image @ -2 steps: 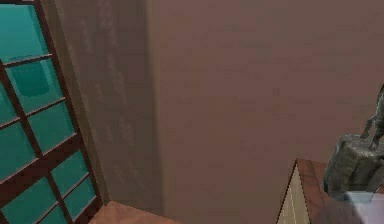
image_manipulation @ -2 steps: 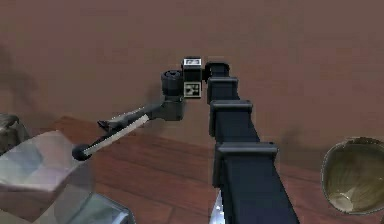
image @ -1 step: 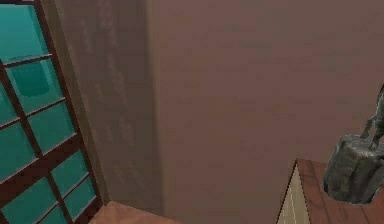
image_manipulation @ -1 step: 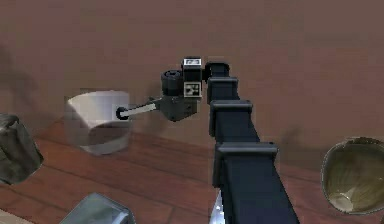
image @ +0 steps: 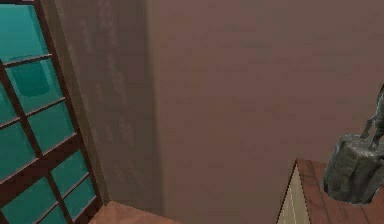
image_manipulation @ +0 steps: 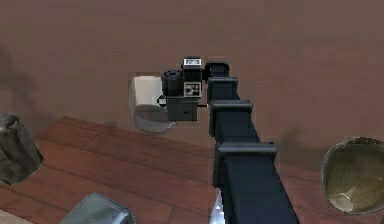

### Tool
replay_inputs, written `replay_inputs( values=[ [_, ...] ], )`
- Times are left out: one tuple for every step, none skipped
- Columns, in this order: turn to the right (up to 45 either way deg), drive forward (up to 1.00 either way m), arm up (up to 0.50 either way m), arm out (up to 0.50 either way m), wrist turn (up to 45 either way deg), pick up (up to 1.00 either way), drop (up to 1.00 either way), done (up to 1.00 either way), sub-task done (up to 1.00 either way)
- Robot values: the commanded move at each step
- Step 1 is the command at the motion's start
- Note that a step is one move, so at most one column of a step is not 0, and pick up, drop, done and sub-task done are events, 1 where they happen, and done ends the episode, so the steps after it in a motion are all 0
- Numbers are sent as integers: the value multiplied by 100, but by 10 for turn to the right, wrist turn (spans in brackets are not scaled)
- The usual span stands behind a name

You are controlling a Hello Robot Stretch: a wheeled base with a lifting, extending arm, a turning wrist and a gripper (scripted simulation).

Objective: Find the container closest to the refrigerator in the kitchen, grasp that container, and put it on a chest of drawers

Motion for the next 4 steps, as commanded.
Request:
replay_inputs(
  values=[
    [0,0,-28,0,0,0,0,0,0],
    [0,0,0,0,0,0,100,0,0],
    [0,0,0,-10,0,0,0,0,0],
    [0,0,0,0,0,0,0,100,0]
  ],
)
